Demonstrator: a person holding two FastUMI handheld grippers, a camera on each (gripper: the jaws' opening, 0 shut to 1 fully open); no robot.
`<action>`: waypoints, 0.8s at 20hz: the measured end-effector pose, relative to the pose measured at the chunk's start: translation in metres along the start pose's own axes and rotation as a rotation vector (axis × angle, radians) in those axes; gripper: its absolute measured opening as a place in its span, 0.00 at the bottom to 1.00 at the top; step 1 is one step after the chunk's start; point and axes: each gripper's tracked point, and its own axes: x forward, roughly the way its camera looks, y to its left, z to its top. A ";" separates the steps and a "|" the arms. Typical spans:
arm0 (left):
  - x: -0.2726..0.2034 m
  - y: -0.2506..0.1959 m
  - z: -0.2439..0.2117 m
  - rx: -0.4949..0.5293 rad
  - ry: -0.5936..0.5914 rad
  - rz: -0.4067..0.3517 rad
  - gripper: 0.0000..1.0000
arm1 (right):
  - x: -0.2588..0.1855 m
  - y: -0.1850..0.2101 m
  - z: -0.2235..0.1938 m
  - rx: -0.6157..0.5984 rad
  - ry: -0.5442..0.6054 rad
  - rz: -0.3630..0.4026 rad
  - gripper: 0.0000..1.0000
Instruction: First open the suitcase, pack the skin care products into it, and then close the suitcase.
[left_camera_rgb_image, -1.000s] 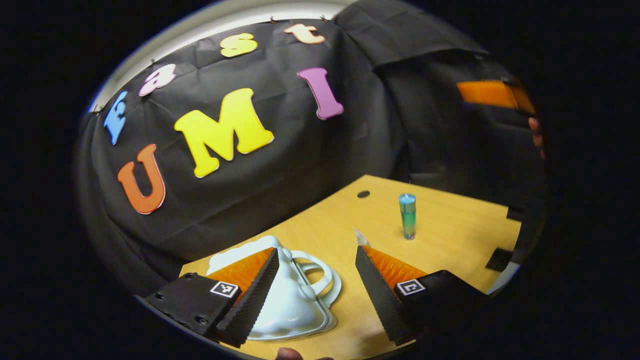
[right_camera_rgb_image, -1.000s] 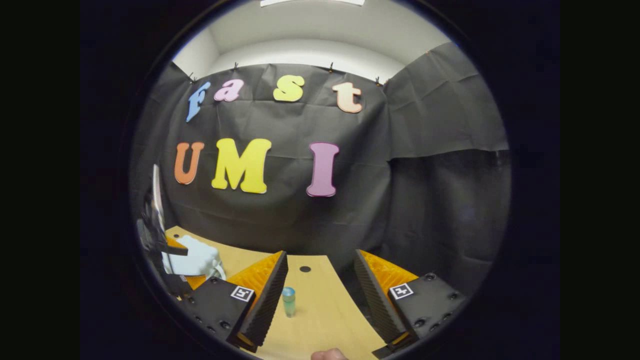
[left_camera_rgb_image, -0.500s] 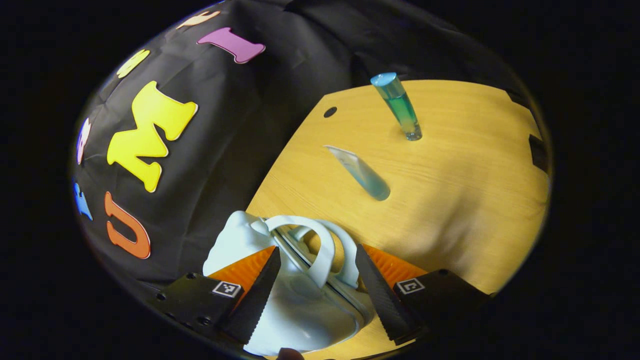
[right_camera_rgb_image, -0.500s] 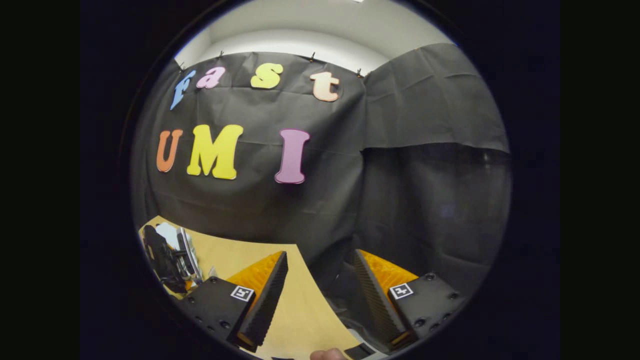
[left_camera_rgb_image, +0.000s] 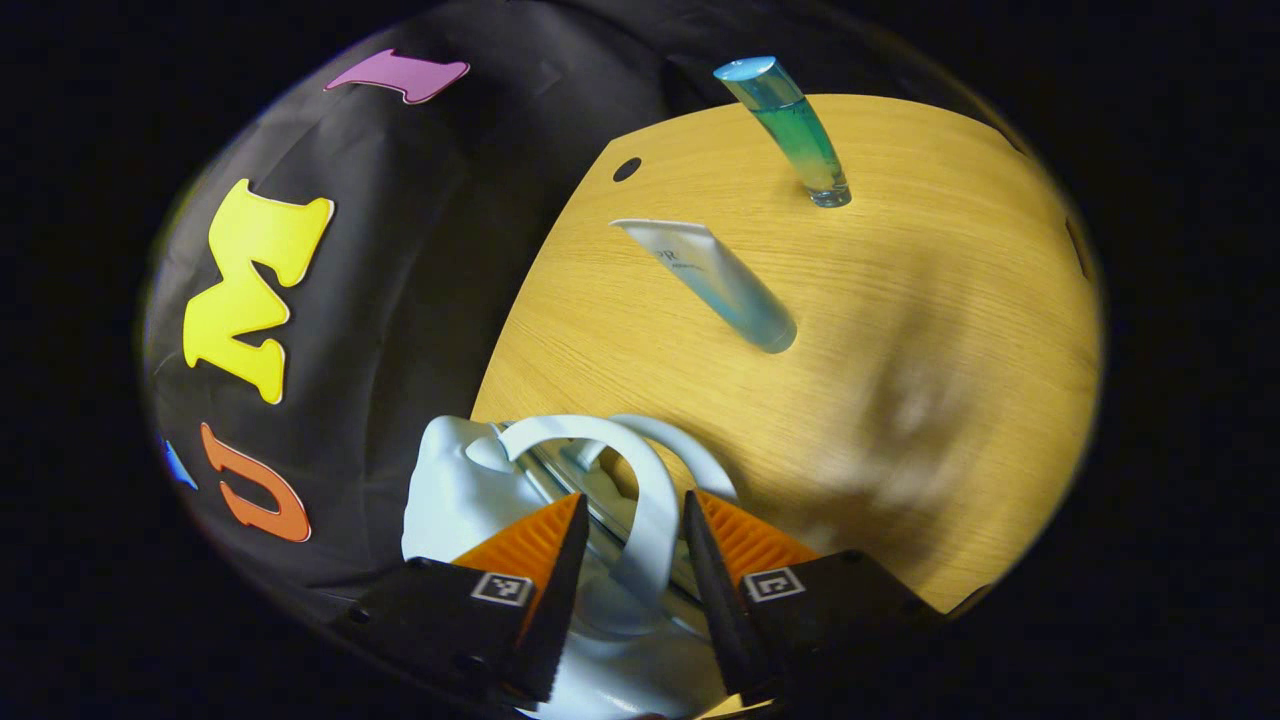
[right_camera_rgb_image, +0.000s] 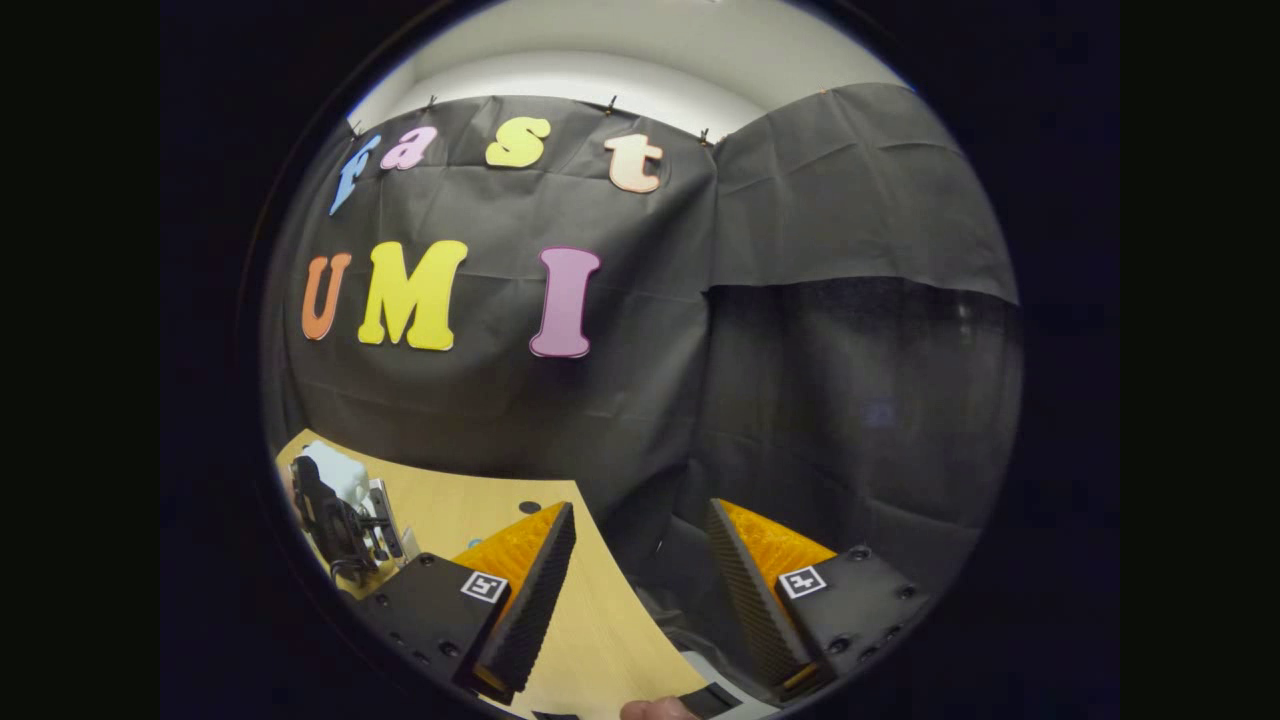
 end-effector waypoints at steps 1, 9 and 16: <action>0.001 -0.003 0.001 0.004 -0.001 -0.008 0.47 | -0.001 0.000 -0.001 0.001 0.001 0.000 0.77; -0.032 0.032 0.009 -0.086 -0.095 0.052 0.12 | -0.011 0.022 0.002 0.011 -0.006 0.032 0.80; -0.106 0.146 -0.016 -0.377 -0.289 0.263 0.03 | -0.023 0.065 0.014 0.002 -0.039 0.115 0.80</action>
